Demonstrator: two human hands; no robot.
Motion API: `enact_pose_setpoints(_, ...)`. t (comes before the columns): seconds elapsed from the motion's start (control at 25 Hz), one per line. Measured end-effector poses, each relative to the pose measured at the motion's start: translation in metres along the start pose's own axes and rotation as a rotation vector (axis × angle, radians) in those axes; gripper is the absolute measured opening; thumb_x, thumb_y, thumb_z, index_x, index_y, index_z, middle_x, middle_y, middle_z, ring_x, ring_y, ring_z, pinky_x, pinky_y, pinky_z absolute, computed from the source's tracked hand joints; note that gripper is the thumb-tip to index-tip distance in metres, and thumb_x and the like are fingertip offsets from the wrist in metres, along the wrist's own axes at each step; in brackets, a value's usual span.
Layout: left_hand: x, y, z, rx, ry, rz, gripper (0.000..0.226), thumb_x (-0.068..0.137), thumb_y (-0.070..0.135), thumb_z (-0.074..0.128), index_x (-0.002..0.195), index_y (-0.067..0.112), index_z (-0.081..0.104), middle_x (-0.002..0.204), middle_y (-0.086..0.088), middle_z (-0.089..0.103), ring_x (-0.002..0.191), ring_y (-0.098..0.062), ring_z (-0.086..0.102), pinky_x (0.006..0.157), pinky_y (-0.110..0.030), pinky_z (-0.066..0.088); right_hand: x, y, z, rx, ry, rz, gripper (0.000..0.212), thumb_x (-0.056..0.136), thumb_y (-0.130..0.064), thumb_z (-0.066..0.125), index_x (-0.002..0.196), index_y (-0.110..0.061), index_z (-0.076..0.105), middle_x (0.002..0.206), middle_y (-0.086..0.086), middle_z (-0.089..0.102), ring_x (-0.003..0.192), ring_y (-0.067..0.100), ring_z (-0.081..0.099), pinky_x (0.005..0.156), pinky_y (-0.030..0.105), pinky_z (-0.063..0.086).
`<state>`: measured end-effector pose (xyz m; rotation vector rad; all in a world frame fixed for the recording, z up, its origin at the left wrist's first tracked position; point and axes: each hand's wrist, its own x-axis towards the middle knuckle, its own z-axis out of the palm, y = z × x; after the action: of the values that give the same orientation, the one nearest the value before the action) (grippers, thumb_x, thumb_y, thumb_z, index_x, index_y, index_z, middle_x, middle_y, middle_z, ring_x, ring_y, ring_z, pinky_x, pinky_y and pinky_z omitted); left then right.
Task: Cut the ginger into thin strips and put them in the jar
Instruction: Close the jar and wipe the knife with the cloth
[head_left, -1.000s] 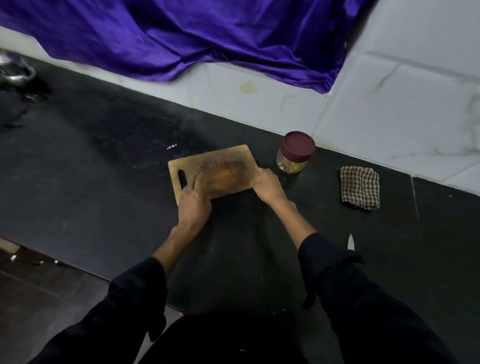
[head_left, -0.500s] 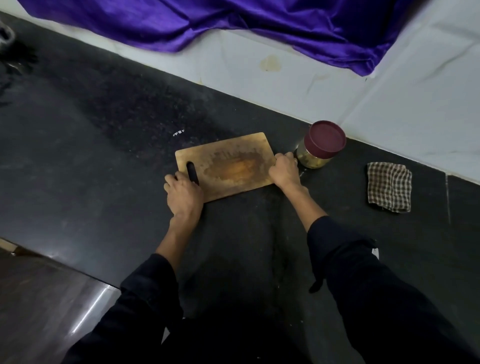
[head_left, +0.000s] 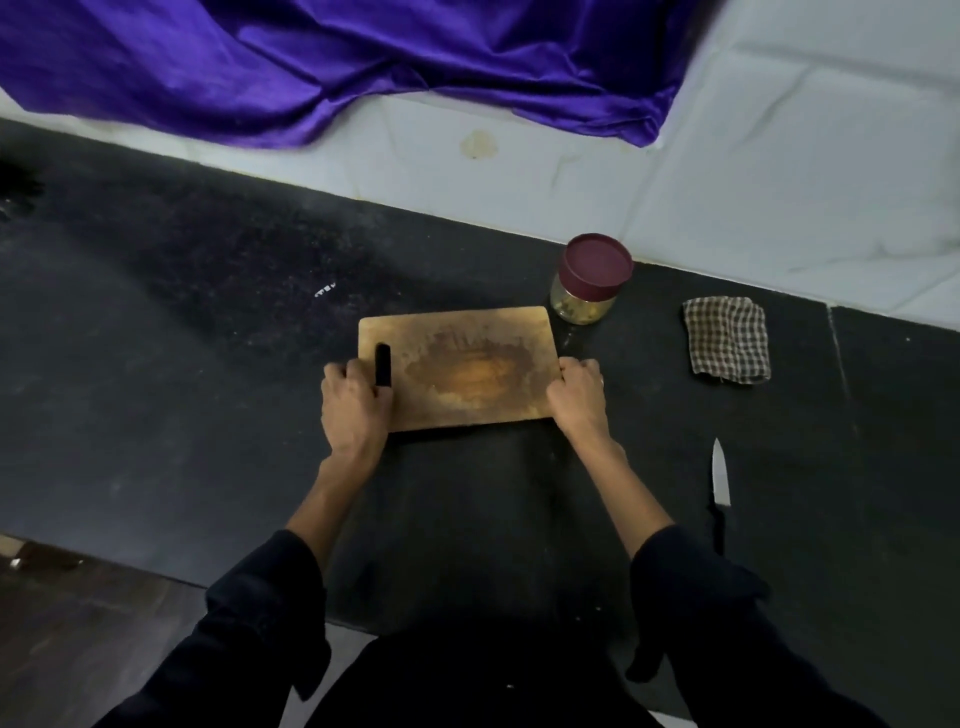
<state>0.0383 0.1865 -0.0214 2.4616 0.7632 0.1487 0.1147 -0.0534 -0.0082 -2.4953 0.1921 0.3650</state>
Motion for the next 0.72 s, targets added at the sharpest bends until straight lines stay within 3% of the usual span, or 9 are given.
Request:
enact_pose_setpoints(0.12,-0.018,0.022,0.011,0.01,-0.068,0.137,0.025,0.084,0.009,0.057,0.107,-0.001,0.054,0.109,-0.017,0.046,0.095,-0.032,0.048,0.067,-0.035,0.037,-0.026,0.044,-0.008,0.062,0.098,0.093,0.032,0.098,-0.014,0.046,0.127,-0.003,0.057,0.134,0.015,0.041,0.125,0.033,0.044,0.101,0.038,0.038)
enact_pose_setpoints(0.28,-0.027,0.047,0.031,0.01,-0.228,0.264,0.026,0.087,0.012,0.056,0.111,0.001,0.054,0.112,-0.014,0.045,0.097,-0.03,0.051,0.075,-0.039,0.048,-0.049,0.09,-0.02,0.133,0.165,0.202,0.031,0.098,-0.017,0.049,0.122,-0.001,0.059,0.133,0.017,0.042,0.122,0.035,0.046,0.099,0.037,0.039)
enact_pose_setpoints(0.72,-0.034,0.053,0.044,0.01,-0.3,0.284,0.029,0.097,0.025,0.048,0.11,0.001,0.054,0.116,-0.015,0.044,0.098,-0.029,0.049,0.087,-0.04,0.047,-0.055,0.107,-0.029,0.153,0.058,0.215,0.036,0.098,-0.019,0.049,0.129,-0.001,0.054,0.136,0.017,0.037,0.127,0.035,0.04,0.102,0.038,0.036)
